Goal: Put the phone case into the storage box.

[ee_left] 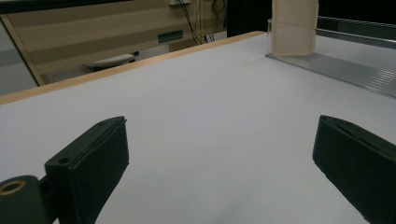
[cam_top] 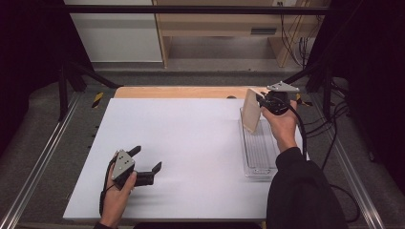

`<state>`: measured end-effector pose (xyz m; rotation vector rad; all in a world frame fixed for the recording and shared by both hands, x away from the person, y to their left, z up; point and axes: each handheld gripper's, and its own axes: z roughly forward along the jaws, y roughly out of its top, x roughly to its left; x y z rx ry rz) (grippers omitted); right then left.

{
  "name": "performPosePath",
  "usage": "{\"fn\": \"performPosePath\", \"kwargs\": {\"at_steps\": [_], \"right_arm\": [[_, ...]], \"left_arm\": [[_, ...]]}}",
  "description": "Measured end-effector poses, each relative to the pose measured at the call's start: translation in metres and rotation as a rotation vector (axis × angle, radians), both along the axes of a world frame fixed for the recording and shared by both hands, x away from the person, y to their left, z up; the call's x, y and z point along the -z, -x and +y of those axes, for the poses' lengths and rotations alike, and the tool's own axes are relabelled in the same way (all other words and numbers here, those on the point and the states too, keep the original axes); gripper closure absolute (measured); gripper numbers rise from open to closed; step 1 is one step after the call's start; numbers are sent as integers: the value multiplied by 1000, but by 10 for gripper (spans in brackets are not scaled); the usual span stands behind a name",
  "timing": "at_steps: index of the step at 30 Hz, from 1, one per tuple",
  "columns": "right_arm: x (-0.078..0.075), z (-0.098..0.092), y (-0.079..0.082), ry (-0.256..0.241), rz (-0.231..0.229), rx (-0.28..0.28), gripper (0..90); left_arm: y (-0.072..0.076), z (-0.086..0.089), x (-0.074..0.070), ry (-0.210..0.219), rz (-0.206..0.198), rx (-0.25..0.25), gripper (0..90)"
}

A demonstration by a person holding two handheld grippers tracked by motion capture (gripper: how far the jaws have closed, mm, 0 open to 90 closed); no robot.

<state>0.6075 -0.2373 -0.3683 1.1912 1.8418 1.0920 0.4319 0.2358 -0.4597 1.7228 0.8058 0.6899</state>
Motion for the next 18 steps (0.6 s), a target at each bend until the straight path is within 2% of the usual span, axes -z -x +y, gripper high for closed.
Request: {"fn": "performPosePath", "kwargs": {"at_steps": [18], "right_arm": [[5, 2, -7, -20, -26, 53, 716]], "left_arm": [[0, 0, 0, 0, -1, 1, 32]]}}
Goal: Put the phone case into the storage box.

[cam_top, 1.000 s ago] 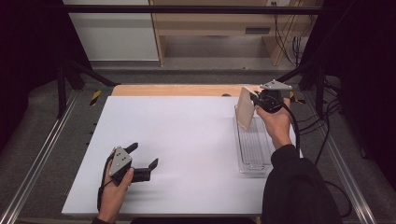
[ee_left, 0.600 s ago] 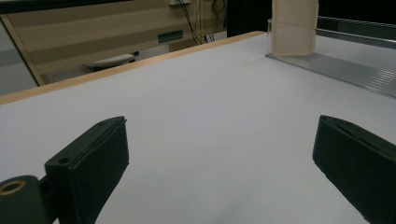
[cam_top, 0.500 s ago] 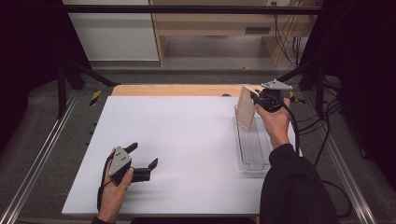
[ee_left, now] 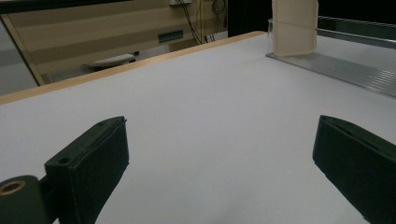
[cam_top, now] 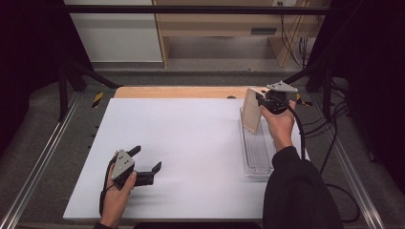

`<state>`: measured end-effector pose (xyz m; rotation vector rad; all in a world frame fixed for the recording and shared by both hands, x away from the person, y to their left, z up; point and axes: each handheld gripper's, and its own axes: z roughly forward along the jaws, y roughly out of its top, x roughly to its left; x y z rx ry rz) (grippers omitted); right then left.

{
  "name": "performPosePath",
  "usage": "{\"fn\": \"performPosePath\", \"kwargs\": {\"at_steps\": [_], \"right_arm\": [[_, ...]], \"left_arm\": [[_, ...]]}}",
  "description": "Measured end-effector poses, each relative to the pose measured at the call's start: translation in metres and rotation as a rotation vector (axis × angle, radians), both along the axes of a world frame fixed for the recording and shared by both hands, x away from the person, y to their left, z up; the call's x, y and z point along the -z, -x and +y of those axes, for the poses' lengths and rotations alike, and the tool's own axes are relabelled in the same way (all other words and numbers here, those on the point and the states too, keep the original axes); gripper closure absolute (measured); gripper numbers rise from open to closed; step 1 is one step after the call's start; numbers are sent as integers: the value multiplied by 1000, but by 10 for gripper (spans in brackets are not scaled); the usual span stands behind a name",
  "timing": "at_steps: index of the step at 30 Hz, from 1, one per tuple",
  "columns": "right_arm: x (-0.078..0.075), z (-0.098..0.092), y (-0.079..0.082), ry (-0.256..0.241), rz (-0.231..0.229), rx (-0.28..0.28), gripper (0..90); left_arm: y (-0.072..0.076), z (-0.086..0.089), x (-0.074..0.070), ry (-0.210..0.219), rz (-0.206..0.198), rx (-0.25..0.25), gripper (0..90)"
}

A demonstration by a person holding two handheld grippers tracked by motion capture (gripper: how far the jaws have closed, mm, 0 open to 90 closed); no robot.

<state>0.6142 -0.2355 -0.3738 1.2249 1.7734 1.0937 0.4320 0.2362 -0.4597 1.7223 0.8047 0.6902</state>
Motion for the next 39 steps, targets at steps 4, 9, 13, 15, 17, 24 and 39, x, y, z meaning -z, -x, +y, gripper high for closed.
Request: {"fn": "performPosePath", "kwargs": {"at_steps": [4, 9, 13, 15, 17, 24, 39], "right_arm": [[1, 0, -1, 0, -6, 10, 709], [2, 0, -2, -7, -11, 15, 701], [3, 1, -3, -8, -16, 19, 691], [3, 1, -4, -6, -18, 21, 690], [4, 1, -4, -5, -22, 23, 686], [6, 2, -7, -15, -27, 36, 659], [9, 3, -11, -40, -20, 59, 606]], "left_arm": [[0, 0, 0, 0, -3, 6, 29], [0, 0, 0, 1, -3, 6, 29], [0, 0, 0, 3, -3, 5, 29], [0, 0, 0, 2, -3, 5, 29], [0, 0, 0, 2, -3, 5, 29], [0, 1, 0, 4, -1, 2, 29], [0, 0, 1, 4, 0, 4, 29]]}}
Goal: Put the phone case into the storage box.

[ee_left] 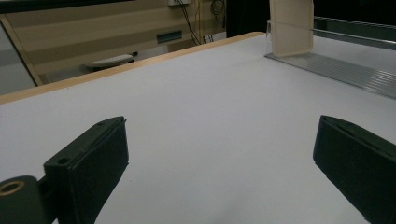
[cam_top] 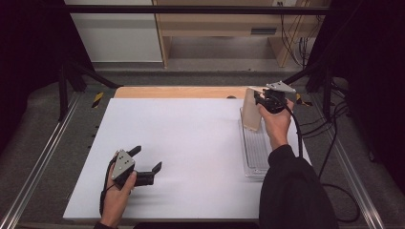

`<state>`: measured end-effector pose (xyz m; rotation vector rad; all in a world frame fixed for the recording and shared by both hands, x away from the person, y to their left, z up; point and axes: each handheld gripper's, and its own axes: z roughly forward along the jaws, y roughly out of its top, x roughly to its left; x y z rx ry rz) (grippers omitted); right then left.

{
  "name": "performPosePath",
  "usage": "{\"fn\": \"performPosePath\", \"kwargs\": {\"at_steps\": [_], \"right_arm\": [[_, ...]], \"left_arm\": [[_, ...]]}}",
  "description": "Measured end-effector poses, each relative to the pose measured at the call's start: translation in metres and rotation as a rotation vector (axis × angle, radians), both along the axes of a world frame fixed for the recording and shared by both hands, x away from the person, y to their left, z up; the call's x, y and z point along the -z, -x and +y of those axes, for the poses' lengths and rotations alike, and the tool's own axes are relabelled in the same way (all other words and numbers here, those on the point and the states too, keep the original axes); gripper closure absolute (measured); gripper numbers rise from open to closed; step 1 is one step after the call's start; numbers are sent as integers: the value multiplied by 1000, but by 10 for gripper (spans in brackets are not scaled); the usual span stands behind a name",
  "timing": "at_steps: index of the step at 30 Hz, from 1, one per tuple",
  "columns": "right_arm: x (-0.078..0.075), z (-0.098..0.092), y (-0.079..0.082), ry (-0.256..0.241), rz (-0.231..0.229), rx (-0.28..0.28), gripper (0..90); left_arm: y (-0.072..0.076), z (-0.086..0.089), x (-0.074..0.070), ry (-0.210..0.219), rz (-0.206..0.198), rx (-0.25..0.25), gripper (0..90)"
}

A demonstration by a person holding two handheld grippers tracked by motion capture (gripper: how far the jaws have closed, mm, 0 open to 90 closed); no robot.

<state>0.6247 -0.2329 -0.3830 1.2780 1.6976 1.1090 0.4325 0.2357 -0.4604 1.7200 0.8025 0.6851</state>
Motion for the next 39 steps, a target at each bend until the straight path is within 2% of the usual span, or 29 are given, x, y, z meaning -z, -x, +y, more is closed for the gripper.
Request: {"fn": "performPosePath", "kwargs": {"at_steps": [11, 22, 25, 32, 39], "right_arm": [[2, 2, -1, 8, 3, 17, 543], [3, 5, -4, 6, -2, 45, 520], [4, 6, -5, 19, -5, 54, 519], [5, 6, -7, -12, -9, 64, 499], [6, 8, -8, -20, -10, 60, 456]], "left_arm": [[0, 0, 0, -1, 0, -1, 29], [0, 1, -1, 0, -2, -2, 29], [0, 1, -1, 2, -1, -5, 29], [0, 1, -1, 1, -1, -5, 29], [0, 1, -1, 0, -2, -4, 29]]}}
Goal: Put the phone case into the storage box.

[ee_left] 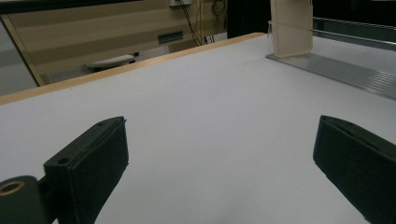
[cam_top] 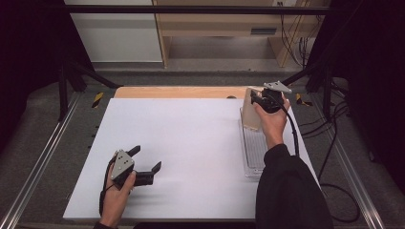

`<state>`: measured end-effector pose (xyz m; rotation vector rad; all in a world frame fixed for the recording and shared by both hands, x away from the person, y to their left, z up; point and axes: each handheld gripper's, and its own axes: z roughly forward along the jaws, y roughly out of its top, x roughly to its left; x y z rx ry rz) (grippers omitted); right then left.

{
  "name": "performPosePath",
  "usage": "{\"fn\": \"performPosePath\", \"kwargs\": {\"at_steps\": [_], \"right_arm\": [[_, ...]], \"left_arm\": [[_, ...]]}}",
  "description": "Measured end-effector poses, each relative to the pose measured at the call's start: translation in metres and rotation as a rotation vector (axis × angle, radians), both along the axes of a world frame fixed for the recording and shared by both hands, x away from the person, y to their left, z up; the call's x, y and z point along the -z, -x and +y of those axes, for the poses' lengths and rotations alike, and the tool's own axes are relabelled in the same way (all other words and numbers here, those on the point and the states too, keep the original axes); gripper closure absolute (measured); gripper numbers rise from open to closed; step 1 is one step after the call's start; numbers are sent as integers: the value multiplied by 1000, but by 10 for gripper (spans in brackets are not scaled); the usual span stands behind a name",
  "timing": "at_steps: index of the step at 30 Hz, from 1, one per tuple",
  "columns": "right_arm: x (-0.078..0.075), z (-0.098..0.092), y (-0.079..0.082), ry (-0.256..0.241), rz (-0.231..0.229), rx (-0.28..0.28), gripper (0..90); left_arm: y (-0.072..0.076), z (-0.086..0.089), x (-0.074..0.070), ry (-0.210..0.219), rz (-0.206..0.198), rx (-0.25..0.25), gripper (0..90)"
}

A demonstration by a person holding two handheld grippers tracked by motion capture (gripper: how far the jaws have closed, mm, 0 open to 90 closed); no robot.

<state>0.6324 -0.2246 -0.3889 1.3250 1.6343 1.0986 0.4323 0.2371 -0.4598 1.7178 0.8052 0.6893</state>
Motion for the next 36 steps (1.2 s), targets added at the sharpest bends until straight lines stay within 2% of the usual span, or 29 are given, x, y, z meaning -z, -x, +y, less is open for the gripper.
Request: {"fn": "performPosePath", "kwargs": {"at_steps": [9, 23, 36], "right_arm": [[1, -1, -2, 1, 5, -4, 447], [4, 0, -6, -24, 25, 11, 323], [8, -1, -8, 16, 45, 16, 228]], "left_arm": [[0, 0, 0, -1, 0, 0, 29], [1, 0, -1, -3, -12, 1, 29], [1, 0, -1, -3, -11, 1, 29]]}}
